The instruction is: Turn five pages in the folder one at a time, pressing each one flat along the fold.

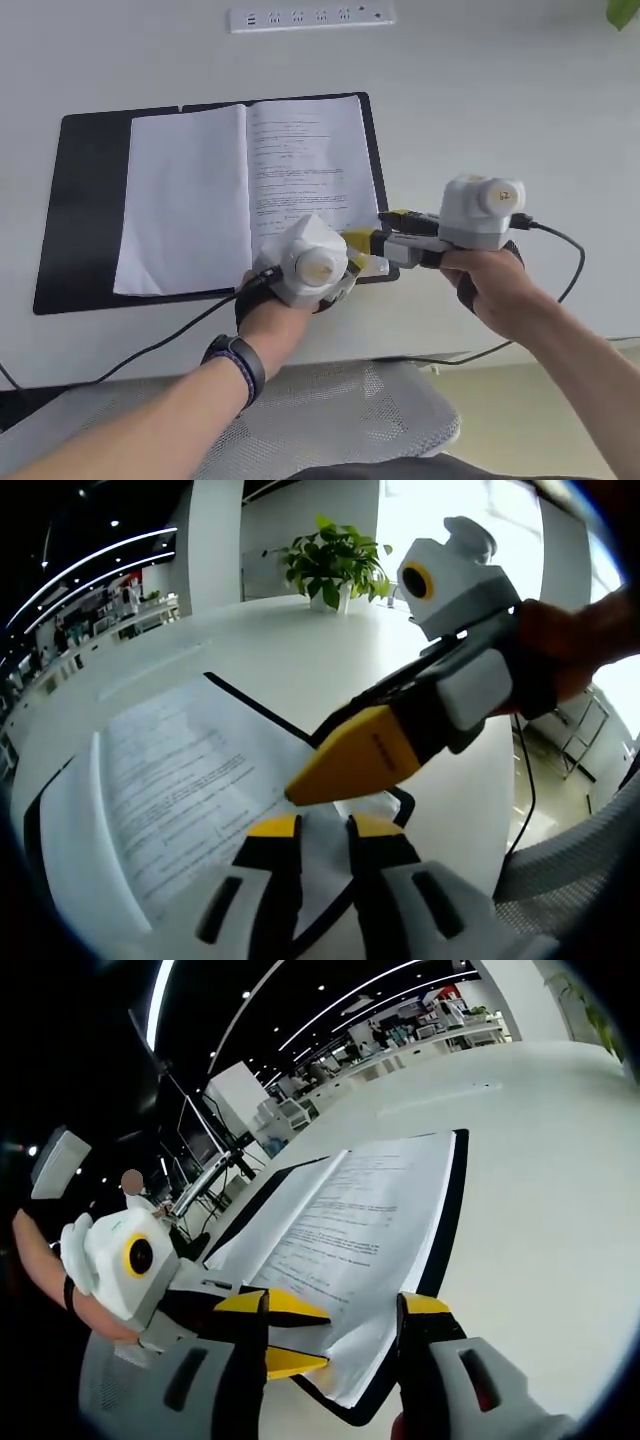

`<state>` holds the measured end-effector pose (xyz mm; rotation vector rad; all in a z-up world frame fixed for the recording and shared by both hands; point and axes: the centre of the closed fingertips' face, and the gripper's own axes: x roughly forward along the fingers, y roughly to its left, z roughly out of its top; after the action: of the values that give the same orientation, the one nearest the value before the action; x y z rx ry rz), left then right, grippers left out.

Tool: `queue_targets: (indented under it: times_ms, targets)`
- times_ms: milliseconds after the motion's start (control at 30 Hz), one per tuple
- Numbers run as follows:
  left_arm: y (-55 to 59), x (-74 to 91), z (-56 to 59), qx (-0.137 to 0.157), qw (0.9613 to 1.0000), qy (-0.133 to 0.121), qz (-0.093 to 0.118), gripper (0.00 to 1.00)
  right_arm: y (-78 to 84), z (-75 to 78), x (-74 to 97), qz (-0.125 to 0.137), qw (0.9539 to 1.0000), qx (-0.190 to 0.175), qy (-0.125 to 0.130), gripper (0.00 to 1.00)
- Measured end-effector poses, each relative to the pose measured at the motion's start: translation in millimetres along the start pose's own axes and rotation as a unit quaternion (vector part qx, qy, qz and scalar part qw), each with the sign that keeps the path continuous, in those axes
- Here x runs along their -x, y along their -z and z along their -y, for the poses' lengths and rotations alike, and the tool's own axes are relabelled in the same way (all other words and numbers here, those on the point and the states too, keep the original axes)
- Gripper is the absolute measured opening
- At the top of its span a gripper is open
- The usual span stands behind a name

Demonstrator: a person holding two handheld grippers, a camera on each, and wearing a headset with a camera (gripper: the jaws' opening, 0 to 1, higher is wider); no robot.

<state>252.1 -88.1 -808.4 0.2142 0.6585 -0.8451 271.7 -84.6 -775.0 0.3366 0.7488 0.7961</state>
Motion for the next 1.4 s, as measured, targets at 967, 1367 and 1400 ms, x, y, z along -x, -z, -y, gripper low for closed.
queue_targets:
  times_ms: [967, 1367, 1400]
  targets:
    - [0.7, -1.1, 7.5, 0.003, 0.9998, 0.019, -0.001, 0.0, 3.1, 6.3, -6.2, 0.009, 0.998, -0.062, 0.004, 0.08]
    - [0.7, -0.7, 7.5, 0.004, 0.9997, 0.021, -0.009, 0.0, 3.8, 10.7, -4.9, 0.004, 0.9975, -0.068, 0.018, 0.01]
    - [0.9, -0.4, 7.3, 0.005, 0.9997, 0.022, -0.009, 0.0, 3.7, 10.0, -4.8, 0.003, 0.9976, -0.066, 0.018, 0.01]
